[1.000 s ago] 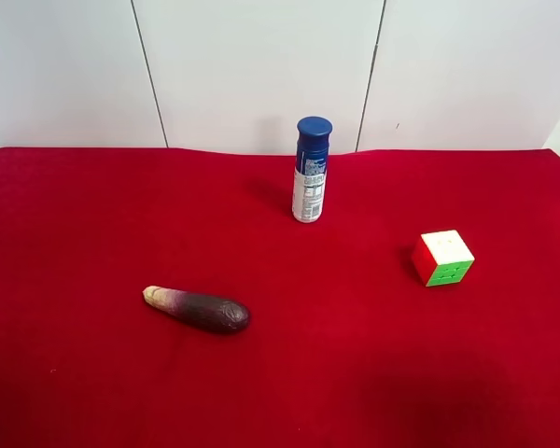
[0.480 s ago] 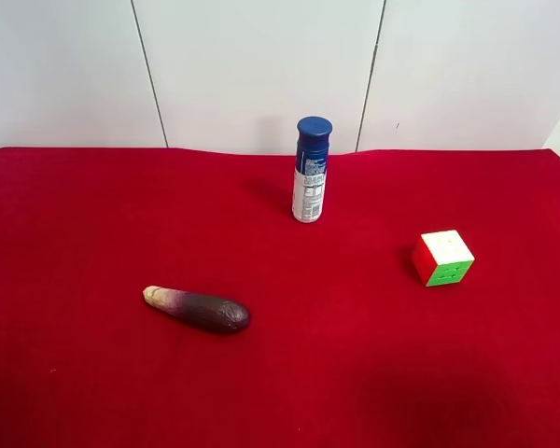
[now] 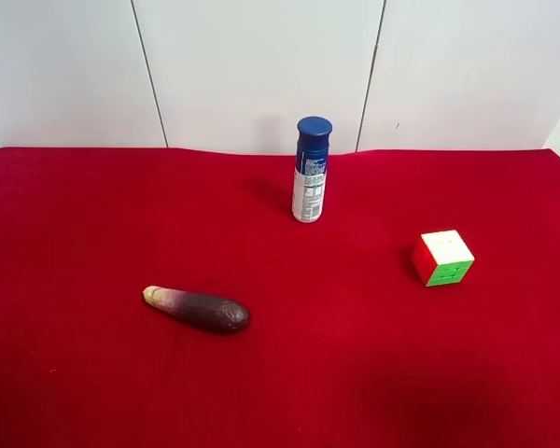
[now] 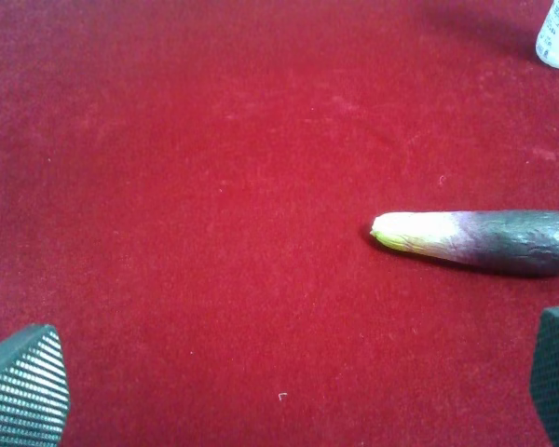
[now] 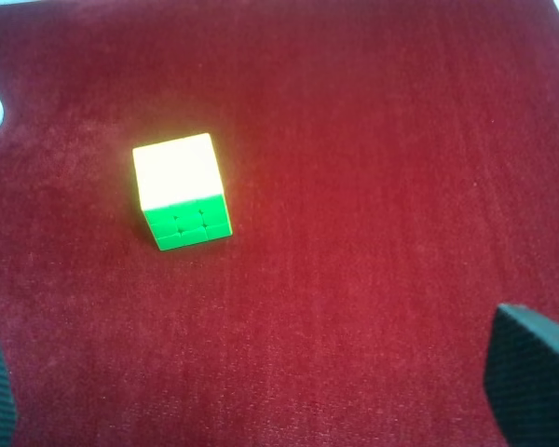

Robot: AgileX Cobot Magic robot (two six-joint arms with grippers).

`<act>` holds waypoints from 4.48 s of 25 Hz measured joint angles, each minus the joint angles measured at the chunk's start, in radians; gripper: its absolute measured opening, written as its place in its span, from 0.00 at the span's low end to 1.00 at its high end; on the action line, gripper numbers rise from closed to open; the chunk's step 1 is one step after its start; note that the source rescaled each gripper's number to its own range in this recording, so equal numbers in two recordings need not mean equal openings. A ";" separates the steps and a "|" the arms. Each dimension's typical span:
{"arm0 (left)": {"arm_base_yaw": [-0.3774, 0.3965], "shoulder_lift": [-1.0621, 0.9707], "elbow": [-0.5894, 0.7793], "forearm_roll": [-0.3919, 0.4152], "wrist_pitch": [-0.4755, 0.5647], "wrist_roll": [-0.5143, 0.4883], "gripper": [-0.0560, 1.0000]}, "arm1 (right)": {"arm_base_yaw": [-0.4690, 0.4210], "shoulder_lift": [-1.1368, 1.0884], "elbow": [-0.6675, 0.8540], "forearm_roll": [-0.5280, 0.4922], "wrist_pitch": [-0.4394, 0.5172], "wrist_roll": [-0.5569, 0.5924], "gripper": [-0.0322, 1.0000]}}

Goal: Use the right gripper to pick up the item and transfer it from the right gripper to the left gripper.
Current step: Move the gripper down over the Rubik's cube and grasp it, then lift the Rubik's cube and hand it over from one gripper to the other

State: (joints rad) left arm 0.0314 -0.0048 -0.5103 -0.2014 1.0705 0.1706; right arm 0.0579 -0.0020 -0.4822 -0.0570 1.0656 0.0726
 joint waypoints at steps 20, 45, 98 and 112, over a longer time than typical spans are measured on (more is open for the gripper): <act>0.000 0.000 0.000 0.000 0.000 0.000 1.00 | 0.000 0.438 -0.129 0.000 -0.012 -0.002 1.00; 0.000 0.000 0.000 0.000 0.000 0.000 1.00 | 0.028 1.440 -0.642 0.034 -0.006 -0.043 1.00; 0.000 0.000 0.000 0.000 0.000 0.000 1.00 | 0.060 1.925 -0.648 -0.017 -0.277 -0.044 0.22; 0.000 0.000 0.000 0.000 0.000 0.000 1.00 | 0.060 1.925 -0.654 -0.005 -0.262 -0.044 0.05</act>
State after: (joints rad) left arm 0.0314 -0.0048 -0.5103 -0.2014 1.0705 0.1706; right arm 0.1178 1.9233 -1.1359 -0.0625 0.8040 0.0289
